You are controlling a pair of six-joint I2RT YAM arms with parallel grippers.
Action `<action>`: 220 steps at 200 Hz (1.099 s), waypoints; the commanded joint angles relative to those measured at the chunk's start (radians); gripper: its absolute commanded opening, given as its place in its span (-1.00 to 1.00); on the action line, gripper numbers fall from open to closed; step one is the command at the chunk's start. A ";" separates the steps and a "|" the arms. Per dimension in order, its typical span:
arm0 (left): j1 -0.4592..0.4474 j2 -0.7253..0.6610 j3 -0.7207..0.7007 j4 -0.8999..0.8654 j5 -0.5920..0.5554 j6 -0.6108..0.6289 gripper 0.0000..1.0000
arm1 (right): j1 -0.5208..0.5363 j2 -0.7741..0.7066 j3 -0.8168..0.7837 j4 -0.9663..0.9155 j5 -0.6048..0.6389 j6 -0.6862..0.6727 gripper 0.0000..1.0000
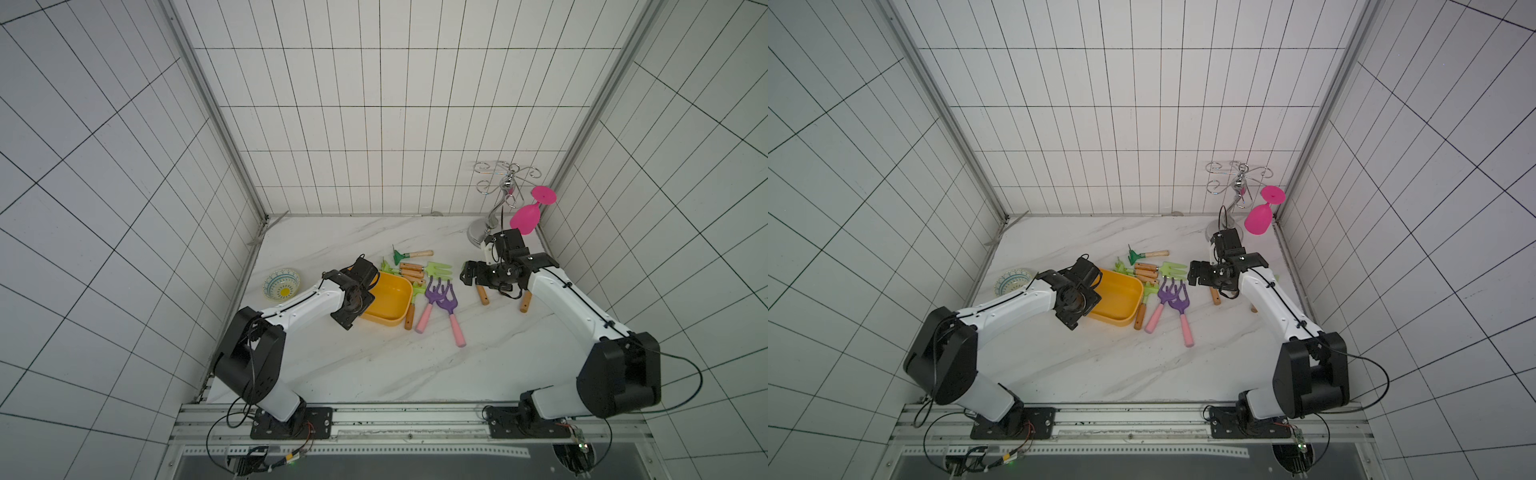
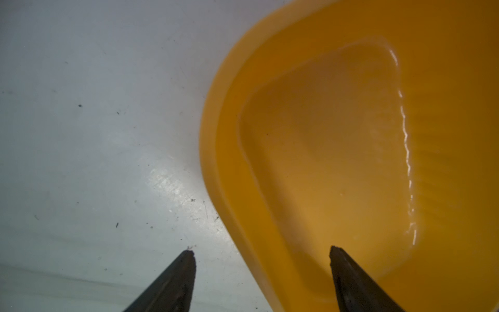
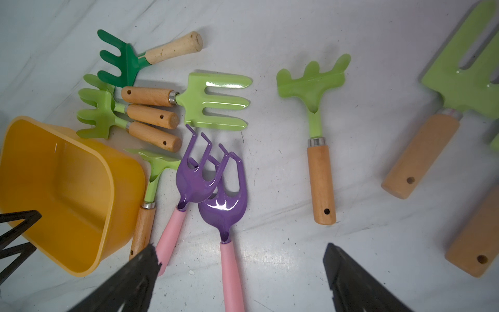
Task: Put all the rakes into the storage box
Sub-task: Adjust the storage box at the center of the board.
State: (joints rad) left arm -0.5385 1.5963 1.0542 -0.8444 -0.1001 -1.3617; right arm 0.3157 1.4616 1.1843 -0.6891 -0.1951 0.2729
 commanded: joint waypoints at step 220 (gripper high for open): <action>0.101 0.168 0.273 -0.273 -0.071 0.760 -0.01 | -0.127 0.261 0.221 -0.230 0.025 -0.060 0.91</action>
State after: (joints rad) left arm -0.4259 1.7802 1.3392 -1.0920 -0.2443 -0.5701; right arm 0.1905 1.6871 1.3502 -0.8890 -0.1158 0.2276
